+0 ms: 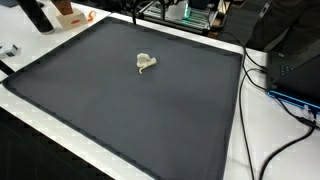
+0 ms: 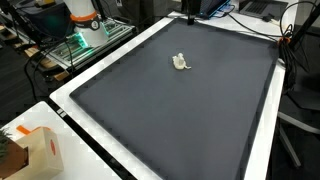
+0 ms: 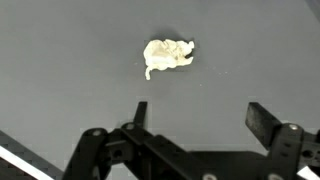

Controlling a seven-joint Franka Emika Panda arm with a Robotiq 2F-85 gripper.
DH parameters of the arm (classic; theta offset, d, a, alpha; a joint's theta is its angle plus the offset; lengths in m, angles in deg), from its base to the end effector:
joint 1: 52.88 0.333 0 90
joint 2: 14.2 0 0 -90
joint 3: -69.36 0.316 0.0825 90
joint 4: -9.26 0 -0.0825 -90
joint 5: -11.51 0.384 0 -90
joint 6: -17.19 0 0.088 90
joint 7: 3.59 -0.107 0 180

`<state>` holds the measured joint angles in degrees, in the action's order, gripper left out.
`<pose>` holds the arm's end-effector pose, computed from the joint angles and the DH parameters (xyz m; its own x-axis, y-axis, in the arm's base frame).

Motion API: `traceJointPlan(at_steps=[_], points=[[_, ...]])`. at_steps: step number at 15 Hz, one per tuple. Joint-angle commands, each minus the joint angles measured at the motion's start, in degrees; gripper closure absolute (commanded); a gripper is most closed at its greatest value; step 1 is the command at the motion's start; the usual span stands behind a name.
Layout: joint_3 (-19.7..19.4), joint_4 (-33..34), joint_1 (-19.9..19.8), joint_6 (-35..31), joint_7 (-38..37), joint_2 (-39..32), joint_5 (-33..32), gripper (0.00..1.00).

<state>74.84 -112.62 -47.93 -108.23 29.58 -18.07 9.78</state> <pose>0.5420 0.0982 0.3780 0.7121 0.7020 -0.0145 0.7021 -0.7120 0.0121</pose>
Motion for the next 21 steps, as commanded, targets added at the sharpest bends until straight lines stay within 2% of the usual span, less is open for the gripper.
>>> traceJointPlan(at_steps=[1,7,11,15,18,21], points=[[0.42,-3.83,-1.26,-8.42,7.5,-4.44,5.36,0.0],[0.75,-7.56,-2.68,-17.2,8.65,-10.38,2.67,0.0],[0.12,-8.69,-2.24,-22.4,6.5,-11.32,-2.39,0.0],[-0.17,-8.32,-2.36,-21.51,4.46,-12.24,-5.74,0.0],[0.36,-7.96,-2.73,-22.52,3.59,-13.41,-5.02,0.0],[-0.73,-7.86,-2.14,-23.89,0.24,-14.27,-7.56,0.0]])
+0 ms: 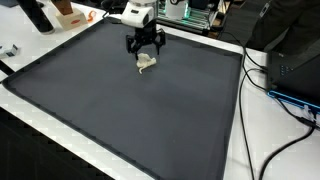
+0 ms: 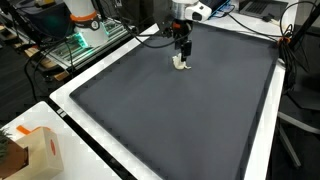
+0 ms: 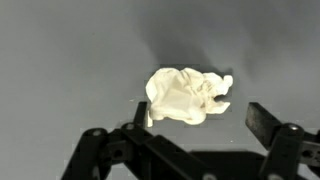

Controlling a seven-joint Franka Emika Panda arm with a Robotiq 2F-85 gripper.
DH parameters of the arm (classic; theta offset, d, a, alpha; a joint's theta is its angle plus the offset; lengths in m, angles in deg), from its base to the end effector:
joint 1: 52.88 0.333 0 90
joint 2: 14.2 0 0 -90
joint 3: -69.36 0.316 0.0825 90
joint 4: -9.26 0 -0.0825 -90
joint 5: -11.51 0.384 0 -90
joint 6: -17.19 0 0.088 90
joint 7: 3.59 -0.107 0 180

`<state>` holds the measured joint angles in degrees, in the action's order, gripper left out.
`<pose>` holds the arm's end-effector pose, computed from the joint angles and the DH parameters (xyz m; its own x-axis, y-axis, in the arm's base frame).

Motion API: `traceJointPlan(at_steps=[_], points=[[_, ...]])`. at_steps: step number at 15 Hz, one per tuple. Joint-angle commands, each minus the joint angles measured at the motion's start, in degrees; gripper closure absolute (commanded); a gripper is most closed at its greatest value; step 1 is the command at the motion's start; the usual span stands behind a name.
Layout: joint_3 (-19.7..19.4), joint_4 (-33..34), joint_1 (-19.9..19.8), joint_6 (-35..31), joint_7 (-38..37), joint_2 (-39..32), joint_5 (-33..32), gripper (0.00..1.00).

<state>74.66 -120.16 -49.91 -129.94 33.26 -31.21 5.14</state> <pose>0.5358 0.0802 0.2315 0.6401 0.7682 -0.0103 0.7680 -0.6395 0.0355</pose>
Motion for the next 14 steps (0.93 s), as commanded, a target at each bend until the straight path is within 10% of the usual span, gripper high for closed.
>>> traceJointPlan(at_steps=[1,6,14], points=[[-0.73,-0.3,-0.16,-2.59,-4.53,-1.38,-3.66,0.0],[-0.37,0.18,-0.78,-4.7,-6.25,-3.12,-4.37,0.03],[-0.03,0.65,-1.25,-5.47,-6.04,-4.62,-4.48,0.69]])
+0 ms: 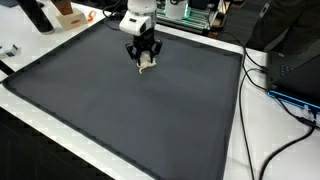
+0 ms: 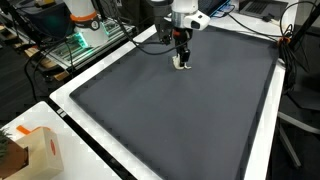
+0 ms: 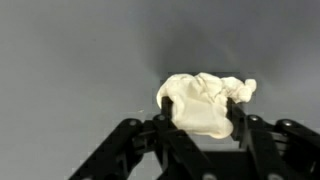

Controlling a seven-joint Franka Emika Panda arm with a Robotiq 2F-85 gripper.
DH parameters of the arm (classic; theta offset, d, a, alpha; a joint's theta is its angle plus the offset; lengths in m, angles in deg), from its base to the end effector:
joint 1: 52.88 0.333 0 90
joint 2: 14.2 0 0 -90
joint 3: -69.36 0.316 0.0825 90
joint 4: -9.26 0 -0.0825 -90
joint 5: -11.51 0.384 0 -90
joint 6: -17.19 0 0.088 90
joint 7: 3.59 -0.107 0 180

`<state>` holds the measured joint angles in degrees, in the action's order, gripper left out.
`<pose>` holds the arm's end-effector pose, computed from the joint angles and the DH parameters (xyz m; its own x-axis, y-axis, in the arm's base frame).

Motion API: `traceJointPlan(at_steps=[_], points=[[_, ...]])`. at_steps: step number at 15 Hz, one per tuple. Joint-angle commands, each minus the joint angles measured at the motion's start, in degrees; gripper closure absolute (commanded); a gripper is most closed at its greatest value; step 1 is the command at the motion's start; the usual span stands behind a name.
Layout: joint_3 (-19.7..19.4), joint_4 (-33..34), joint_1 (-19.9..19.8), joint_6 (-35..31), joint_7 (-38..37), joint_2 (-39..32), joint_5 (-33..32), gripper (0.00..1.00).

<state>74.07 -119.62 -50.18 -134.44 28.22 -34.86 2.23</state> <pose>0.5410 0.0755 0.2073 0.6823 0.7310 0.0024 0.7294 -0.6810 0.0642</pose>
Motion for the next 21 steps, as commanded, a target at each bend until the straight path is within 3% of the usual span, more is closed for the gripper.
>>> traceJointPlan(at_steps=[1,4,5,13,14,15,17,21], points=[[0.61,0.14,-1.02,-0.9,-0.96,-0.9,-1.51,0.77],[0.9,0.22,-1.17,-0.78,-0.71,-0.77,-1.23,0.96],[1.0,0.25,-1.25,-0.74,-0.65,-0.75,-1.08,0.98],[1.69,0.14,-1.84,-0.3,-0.23,-0.42,-0.37,0.96],[1.26,0.26,-1.46,0.44,-0.9,-0.28,-1.11,0.87],[1.47,0.22,-1.65,0.35,-0.6,-0.21,-0.78,0.6],[1.35,0.17,-1.58,0.44,-0.77,-0.01,-0.95,0.52],[1.4,0.05,-1.73,0.49,-0.65,0.22,-0.87,0.21]])
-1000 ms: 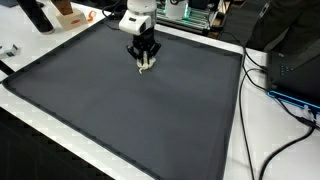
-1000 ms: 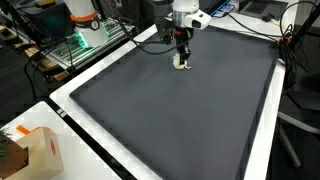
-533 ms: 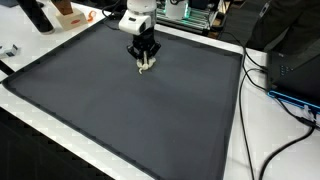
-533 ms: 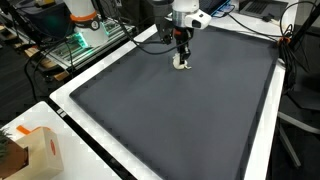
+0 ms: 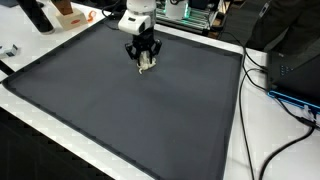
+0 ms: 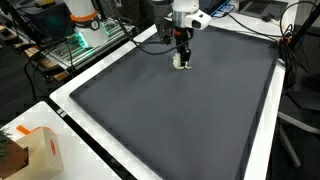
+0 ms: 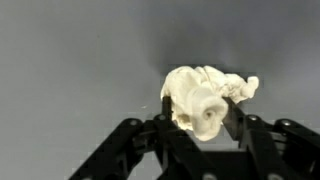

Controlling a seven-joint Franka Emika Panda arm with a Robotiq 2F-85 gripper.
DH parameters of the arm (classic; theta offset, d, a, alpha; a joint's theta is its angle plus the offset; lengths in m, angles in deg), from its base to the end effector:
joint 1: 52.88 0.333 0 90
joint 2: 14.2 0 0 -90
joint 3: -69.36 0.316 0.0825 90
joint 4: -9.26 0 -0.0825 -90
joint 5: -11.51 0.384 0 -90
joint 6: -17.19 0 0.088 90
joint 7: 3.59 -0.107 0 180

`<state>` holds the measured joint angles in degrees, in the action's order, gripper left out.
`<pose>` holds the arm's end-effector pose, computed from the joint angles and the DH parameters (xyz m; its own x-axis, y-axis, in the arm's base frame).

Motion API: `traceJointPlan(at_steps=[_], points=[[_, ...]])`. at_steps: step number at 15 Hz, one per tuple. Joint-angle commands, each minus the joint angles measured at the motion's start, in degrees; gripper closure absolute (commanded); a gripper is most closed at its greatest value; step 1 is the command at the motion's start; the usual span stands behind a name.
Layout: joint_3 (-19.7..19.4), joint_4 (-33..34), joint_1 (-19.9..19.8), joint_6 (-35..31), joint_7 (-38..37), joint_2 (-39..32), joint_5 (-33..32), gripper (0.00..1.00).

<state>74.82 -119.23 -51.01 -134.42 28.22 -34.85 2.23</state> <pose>0.5438 0.0751 0.2100 0.6841 0.7293 0.0107 0.7273 -0.6832 0.0652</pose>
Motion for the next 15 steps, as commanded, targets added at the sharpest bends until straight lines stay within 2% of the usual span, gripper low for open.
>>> traceJointPlan(at_steps=[1,3,4,10,15], points=[[0.66,-0.34,-0.89,0.6,-0.64,0.27,-0.9,0.15],[0.71,-0.4,-0.82,0.71,-0.73,0.51,-0.92,0.01],[0.72,-0.43,-0.8,0.7,-0.79,0.62,-0.91,0.0],[0.1,-0.85,0.35,0.92,-3.16,2.31,-1.94,0.0],[-0.33,-1.39,1.52,4.4,-5.97,7.06,-4.85,0.0]])
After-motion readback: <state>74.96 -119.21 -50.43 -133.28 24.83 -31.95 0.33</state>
